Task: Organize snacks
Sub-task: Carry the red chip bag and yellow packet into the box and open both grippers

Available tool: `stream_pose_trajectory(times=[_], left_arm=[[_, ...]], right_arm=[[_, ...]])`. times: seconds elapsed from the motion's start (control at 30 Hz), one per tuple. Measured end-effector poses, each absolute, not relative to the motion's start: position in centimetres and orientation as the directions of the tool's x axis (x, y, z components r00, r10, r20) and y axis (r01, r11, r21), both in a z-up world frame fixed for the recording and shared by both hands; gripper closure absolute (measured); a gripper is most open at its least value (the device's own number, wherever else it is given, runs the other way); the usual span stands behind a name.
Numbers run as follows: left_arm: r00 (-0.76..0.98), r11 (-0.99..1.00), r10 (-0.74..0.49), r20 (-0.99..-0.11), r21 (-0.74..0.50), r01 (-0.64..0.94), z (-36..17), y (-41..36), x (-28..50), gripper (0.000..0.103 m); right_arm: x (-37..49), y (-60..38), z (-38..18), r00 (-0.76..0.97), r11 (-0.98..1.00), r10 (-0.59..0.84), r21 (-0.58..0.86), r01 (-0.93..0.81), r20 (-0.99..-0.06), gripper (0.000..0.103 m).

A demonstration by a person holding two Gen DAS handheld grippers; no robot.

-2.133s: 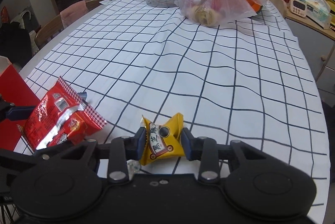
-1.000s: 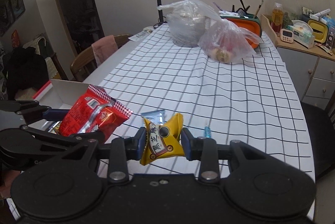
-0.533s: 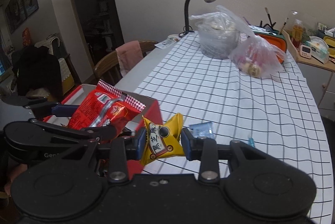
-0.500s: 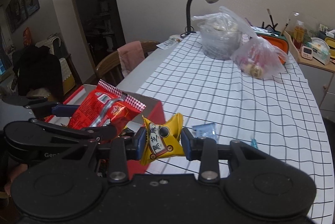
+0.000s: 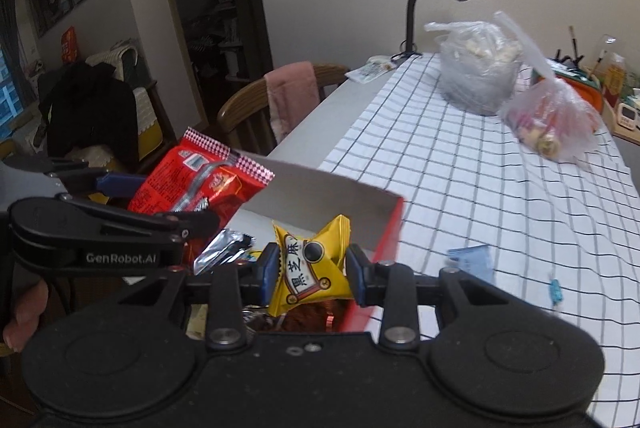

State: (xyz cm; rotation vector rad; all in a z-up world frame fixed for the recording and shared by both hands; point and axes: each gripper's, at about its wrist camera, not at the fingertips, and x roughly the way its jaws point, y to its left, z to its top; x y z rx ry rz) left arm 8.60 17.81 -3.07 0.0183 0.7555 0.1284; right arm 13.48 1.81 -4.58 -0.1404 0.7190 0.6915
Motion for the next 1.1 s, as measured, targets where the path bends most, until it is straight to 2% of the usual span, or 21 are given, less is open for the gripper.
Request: stream_pose_trajectory(times=[0.4,0.87,1.1], left_arm=[[0.644,0.983,0.176,-0.744,0.105,-0.148,-7.1,23.1,11.0,0.032],[0.567,0.988,0.140,-0.812,0.155,-0.022,-10.7,22.1,13.5,0.032],[0.526,0.988,0.131,-0.840,0.155,0.001,-11.6,22.0,14.0,0.031]], right_arm=[[14.5,7.9,-8.5,0.489,0.750,0.491,0.064,-0.658,-0.721,0.069],[14.2,11.2,-12.2,0.421,0.713,0.430,0.015,-0.701,-0.799,0.070],[13.8,11.6,-12.7,0.388,0.700,0.420,0.020,-0.714,-0.820,0.066]])
